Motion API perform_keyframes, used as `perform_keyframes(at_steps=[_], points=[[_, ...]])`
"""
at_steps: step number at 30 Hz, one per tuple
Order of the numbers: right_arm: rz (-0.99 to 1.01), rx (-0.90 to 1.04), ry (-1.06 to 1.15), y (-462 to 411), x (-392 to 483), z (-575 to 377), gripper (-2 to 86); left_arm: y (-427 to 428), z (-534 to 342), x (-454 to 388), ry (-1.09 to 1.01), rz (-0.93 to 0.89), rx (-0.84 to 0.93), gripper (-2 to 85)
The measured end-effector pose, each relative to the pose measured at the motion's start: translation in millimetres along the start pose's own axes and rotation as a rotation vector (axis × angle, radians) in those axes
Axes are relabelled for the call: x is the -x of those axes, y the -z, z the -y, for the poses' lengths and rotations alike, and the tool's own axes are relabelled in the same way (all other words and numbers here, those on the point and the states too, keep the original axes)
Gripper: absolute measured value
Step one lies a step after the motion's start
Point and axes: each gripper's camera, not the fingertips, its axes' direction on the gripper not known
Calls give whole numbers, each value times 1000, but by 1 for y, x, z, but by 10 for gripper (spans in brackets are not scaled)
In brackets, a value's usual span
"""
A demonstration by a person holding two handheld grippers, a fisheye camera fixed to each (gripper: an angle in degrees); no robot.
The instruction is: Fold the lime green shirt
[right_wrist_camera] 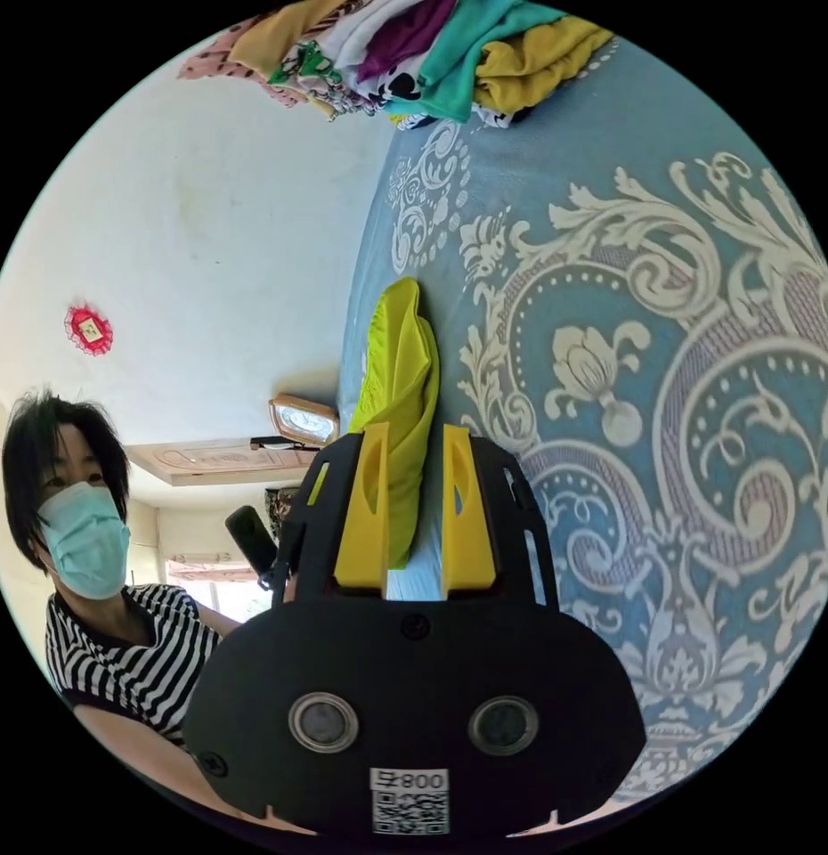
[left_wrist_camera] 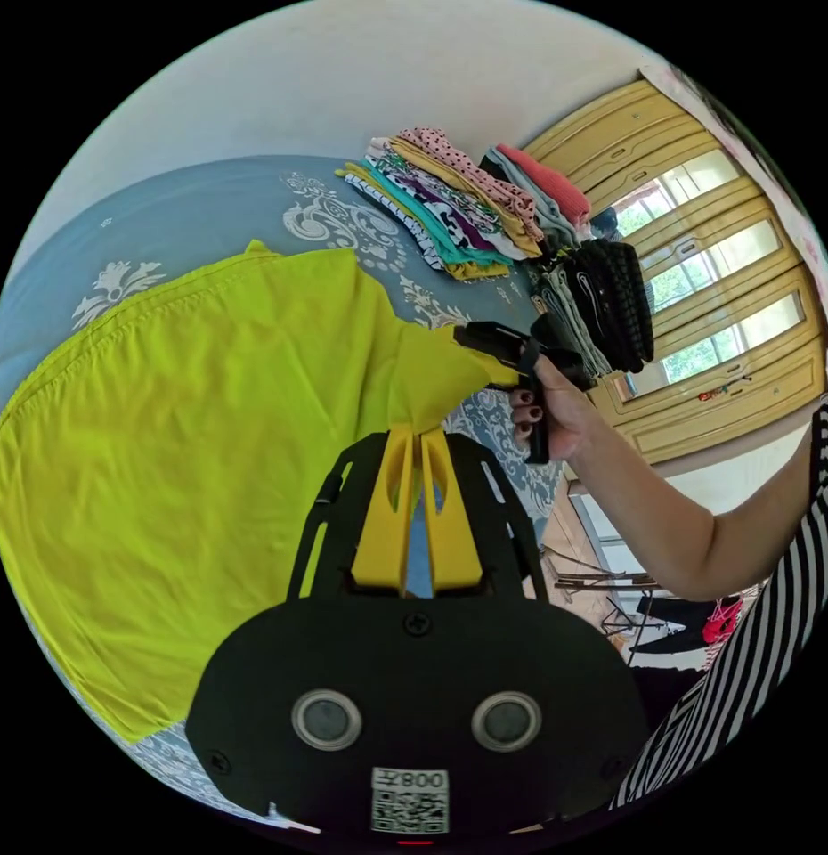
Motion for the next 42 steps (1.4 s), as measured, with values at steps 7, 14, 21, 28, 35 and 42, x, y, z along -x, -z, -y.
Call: perform_keyframes(at_steps=[7,14,21,28,35,42], points=[[-110,52,44,-42,18,41,81,-8,0,-7,-9,-13,17,13],[-135,70,79,-90,37,73,76,-1,0,-14,-42,-8,33,11],[-95,100,87,-138,49,97,42,21,-5,-14,-55,-11,35,10],[-8,57,136,-173,76,94,14,79,-16,-7,-44,-33,-21,9],[69,51,268,-241,138,82,8,178,-52,29,73,-92,-153,8],[115,181,373,-373,193,75,6,282,-118,88,330,-93,-297,9]])
